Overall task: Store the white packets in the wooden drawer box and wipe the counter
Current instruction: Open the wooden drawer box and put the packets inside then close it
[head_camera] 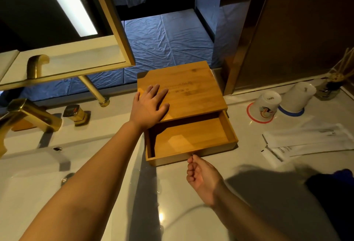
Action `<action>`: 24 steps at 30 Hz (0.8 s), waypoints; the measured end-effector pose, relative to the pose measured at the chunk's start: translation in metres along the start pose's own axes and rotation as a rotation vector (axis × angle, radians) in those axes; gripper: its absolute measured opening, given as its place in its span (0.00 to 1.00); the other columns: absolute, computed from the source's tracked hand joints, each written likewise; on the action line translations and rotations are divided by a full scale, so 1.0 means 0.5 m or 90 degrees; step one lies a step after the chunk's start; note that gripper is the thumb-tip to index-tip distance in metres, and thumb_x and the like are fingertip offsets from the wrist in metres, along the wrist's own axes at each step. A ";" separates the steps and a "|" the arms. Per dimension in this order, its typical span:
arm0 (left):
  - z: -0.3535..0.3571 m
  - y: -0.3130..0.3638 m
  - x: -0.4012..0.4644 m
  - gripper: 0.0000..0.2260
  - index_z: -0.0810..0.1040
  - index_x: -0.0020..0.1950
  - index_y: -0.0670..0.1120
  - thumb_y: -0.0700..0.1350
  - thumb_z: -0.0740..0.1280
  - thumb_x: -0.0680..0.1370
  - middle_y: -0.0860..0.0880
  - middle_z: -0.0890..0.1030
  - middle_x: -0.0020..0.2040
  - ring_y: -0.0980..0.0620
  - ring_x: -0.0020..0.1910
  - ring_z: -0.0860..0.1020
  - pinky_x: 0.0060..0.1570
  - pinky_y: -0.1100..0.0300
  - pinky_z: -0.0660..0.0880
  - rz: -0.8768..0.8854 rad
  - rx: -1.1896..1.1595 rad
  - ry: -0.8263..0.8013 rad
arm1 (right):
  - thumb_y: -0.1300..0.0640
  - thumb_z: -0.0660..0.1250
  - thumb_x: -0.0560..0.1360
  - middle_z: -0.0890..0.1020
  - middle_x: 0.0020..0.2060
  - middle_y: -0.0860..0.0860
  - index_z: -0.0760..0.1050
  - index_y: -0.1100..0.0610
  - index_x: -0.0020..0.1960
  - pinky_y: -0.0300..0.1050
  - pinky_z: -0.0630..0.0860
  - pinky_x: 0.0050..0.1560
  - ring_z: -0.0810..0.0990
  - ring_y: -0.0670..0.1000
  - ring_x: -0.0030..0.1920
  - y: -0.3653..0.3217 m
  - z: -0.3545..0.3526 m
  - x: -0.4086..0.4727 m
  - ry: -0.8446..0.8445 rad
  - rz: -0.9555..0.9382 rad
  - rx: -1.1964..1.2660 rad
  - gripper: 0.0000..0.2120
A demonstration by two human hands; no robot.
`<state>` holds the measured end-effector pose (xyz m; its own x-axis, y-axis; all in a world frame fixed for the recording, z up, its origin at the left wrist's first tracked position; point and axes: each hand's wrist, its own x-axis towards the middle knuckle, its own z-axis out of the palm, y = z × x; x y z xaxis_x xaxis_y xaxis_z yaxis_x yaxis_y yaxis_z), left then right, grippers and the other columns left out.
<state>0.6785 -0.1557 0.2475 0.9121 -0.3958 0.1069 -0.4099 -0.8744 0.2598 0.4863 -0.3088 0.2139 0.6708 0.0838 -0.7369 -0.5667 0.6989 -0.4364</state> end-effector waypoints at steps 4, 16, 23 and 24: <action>0.002 -0.003 0.002 0.26 0.59 0.74 0.57 0.61 0.50 0.76 0.49 0.58 0.77 0.49 0.77 0.52 0.72 0.43 0.47 0.003 0.004 0.000 | 0.58 0.60 0.78 0.72 0.27 0.51 0.72 0.59 0.36 0.40 0.65 0.33 0.68 0.47 0.30 -0.006 0.014 -0.002 0.028 -0.013 -0.038 0.12; 0.009 -0.008 0.007 0.26 0.59 0.73 0.58 0.62 0.51 0.76 0.49 0.59 0.77 0.48 0.77 0.53 0.72 0.42 0.47 0.005 0.005 0.008 | 0.57 0.59 0.78 0.73 0.23 0.49 0.71 0.58 0.34 0.39 0.65 0.26 0.69 0.46 0.25 0.045 -0.025 -0.012 0.037 -0.088 -0.070 0.14; 0.008 -0.005 0.004 0.26 0.60 0.74 0.58 0.61 0.51 0.76 0.48 0.59 0.77 0.48 0.76 0.53 0.72 0.42 0.48 0.004 0.008 0.007 | 0.59 0.59 0.78 0.74 0.21 0.50 0.74 0.59 0.33 0.39 0.65 0.26 0.69 0.47 0.25 0.049 -0.033 -0.027 0.051 -0.083 -0.077 0.16; 0.007 -0.005 0.003 0.26 0.60 0.74 0.58 0.61 0.51 0.76 0.48 0.59 0.77 0.48 0.76 0.54 0.72 0.42 0.48 0.004 0.010 0.007 | 0.59 0.59 0.78 0.74 0.21 0.50 0.74 0.59 0.33 0.39 0.65 0.26 0.69 0.47 0.24 0.050 -0.033 -0.028 0.046 -0.088 -0.080 0.16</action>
<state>0.6810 -0.1552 0.2436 0.9095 -0.3982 0.1193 -0.4157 -0.8761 0.2441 0.4551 -0.3043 0.2047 0.7131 -0.0605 -0.6985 -0.5302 0.6054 -0.5936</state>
